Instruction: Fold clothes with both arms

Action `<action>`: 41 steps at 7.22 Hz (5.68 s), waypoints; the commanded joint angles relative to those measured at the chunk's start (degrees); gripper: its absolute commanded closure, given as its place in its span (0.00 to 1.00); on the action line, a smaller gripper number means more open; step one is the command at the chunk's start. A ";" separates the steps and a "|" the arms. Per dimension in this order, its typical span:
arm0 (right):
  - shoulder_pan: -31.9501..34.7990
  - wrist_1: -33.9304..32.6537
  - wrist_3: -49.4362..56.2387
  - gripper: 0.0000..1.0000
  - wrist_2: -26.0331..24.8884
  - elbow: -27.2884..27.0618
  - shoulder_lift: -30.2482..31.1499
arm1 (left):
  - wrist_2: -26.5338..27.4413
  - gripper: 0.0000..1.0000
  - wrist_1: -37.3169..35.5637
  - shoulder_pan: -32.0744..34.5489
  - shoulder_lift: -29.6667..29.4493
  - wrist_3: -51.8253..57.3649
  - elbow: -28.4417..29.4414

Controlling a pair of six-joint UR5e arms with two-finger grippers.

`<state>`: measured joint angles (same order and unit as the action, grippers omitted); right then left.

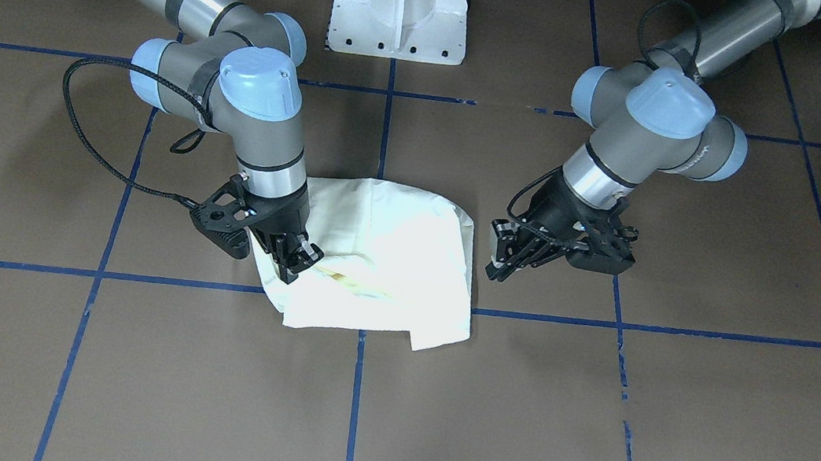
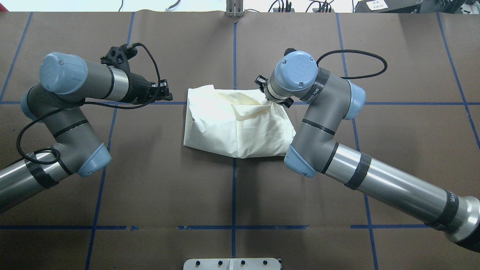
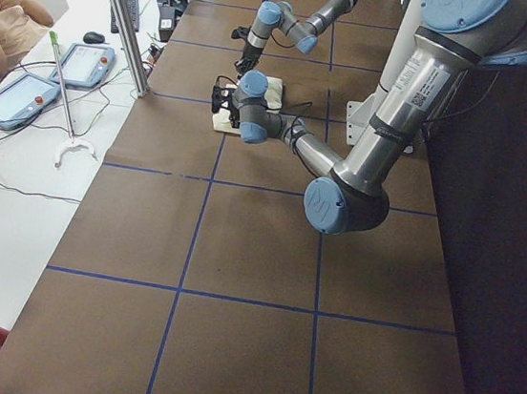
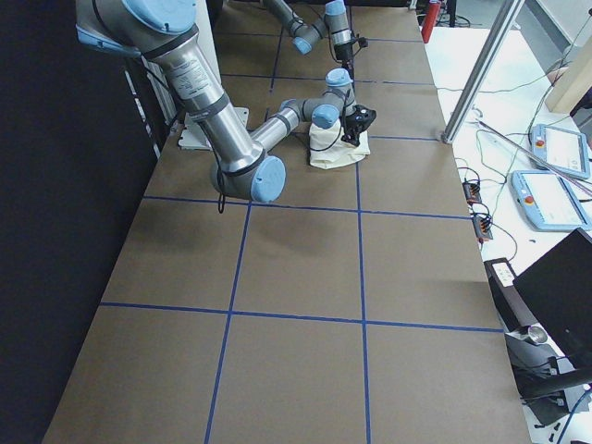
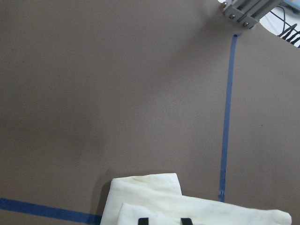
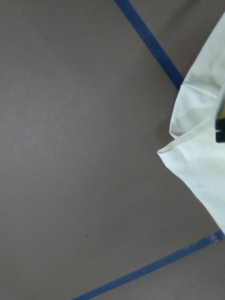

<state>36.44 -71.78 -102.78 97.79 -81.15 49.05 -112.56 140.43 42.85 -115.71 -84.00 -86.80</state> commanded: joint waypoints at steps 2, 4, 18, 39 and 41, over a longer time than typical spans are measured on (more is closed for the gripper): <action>0.56 0.23 0.04 1.00 0.48 -0.23 0.00 | -0.12 1.00 4.56 -5.84 -0.39 -0.55 2.85; 0.65 1.02 0.22 1.00 0.48 -0.23 0.00 | -0.21 1.00 7.47 -6.02 -0.57 -0.55 4.44; 0.65 1.11 0.48 1.00 0.39 -0.06 0.35 | 2.74 1.00 4.41 -11.01 -5.24 -0.64 7.07; 1.15 11.52 9.95 1.00 1.95 18.24 -8.24 | 6.30 1.00 -12.20 -3.12 4.96 -0.72 -11.64; 8.19 11.48 17.33 1.00 7.58 20.68 -9.59 | 6.30 1.00 -12.20 -3.21 4.79 -0.72 -11.11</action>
<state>40.80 -61.09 -89.26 102.63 -62.43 40.16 -106.30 128.23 39.66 -110.83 -84.73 -98.08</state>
